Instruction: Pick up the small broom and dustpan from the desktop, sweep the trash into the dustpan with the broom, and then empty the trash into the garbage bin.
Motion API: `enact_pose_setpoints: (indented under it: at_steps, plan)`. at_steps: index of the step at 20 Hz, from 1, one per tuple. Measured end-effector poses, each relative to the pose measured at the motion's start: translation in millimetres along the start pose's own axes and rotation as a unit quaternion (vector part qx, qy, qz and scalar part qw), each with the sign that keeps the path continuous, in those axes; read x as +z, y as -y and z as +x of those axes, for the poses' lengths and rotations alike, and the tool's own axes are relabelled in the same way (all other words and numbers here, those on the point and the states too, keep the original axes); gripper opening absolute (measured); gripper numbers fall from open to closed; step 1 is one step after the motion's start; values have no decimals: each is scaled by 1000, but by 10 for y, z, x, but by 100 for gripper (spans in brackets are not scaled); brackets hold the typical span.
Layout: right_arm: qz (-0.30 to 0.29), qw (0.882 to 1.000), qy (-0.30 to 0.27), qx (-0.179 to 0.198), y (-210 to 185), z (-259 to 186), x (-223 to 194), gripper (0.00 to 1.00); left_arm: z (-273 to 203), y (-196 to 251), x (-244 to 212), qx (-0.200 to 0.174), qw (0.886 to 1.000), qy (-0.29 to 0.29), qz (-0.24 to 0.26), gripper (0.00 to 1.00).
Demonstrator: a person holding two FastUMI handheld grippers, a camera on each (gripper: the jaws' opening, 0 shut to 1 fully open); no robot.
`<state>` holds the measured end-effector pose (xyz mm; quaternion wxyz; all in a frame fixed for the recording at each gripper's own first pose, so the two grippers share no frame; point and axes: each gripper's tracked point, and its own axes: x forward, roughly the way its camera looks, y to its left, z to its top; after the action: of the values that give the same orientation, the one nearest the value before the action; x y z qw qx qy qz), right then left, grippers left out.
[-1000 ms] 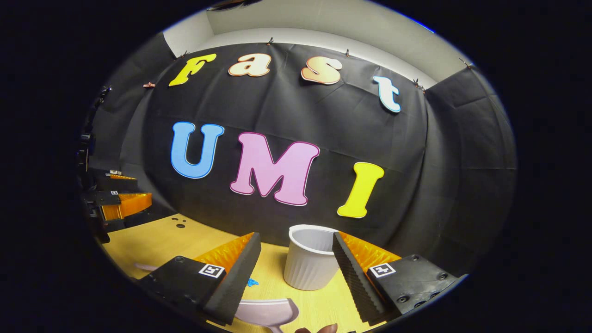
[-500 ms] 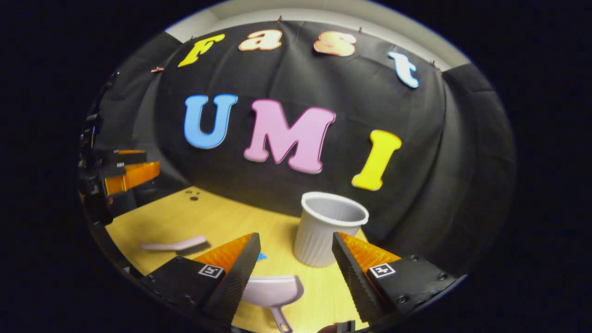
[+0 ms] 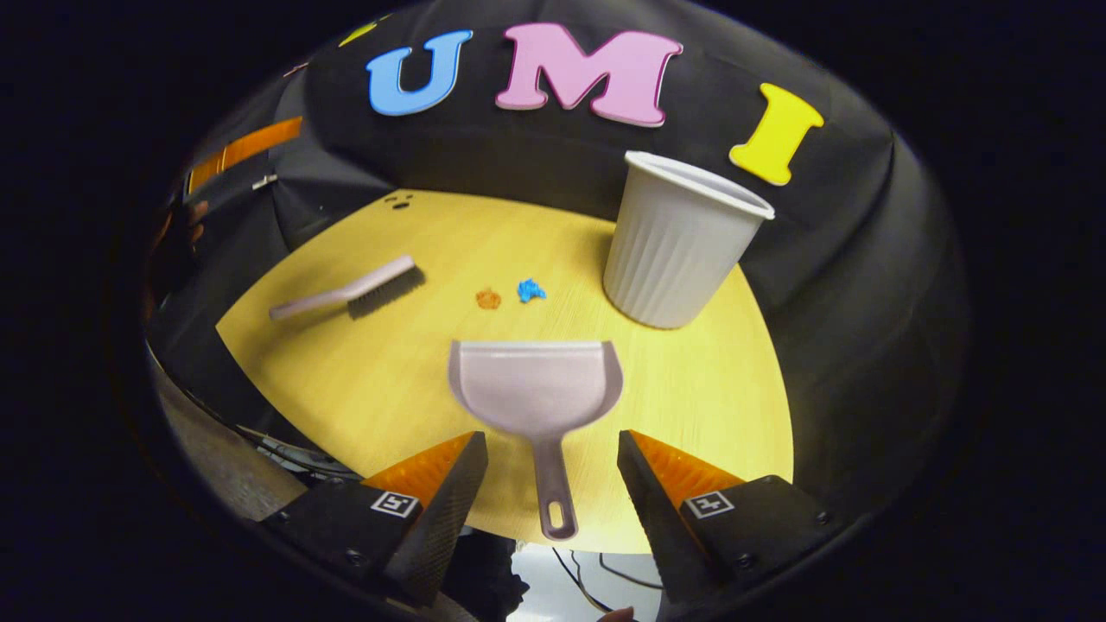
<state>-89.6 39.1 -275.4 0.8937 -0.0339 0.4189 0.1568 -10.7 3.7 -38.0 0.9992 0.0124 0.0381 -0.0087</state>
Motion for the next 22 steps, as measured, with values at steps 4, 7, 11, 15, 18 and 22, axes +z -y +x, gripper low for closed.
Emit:
enact_pose_setpoints:
  at_steps: [4,7,11,15,18,22]
  plan:
    - [-17,998,-60,5,-34,388,-267,94,-11,27,-70,-6,1000,-7,2,95]
    - [-27,994,-106,12,-51,657,-451,93,-2,20,-111,-7,1000,-13,3,94]
    - [-4,990,-136,22,-87,952,-555,90,0,-17,-165,-2,1000,-19,8,97]
    - [12,988,-149,26,-94,1117,-546,76,7,-74,-277,7,999,-34,6,97]
    - [13,987,-160,27,-93,1196,-558,76,50,-106,-332,15,999,-41,2,97]
    - [38,982,-175,55,-182,1220,-599,68,127,-114,-405,22,998,-52,-2,97]
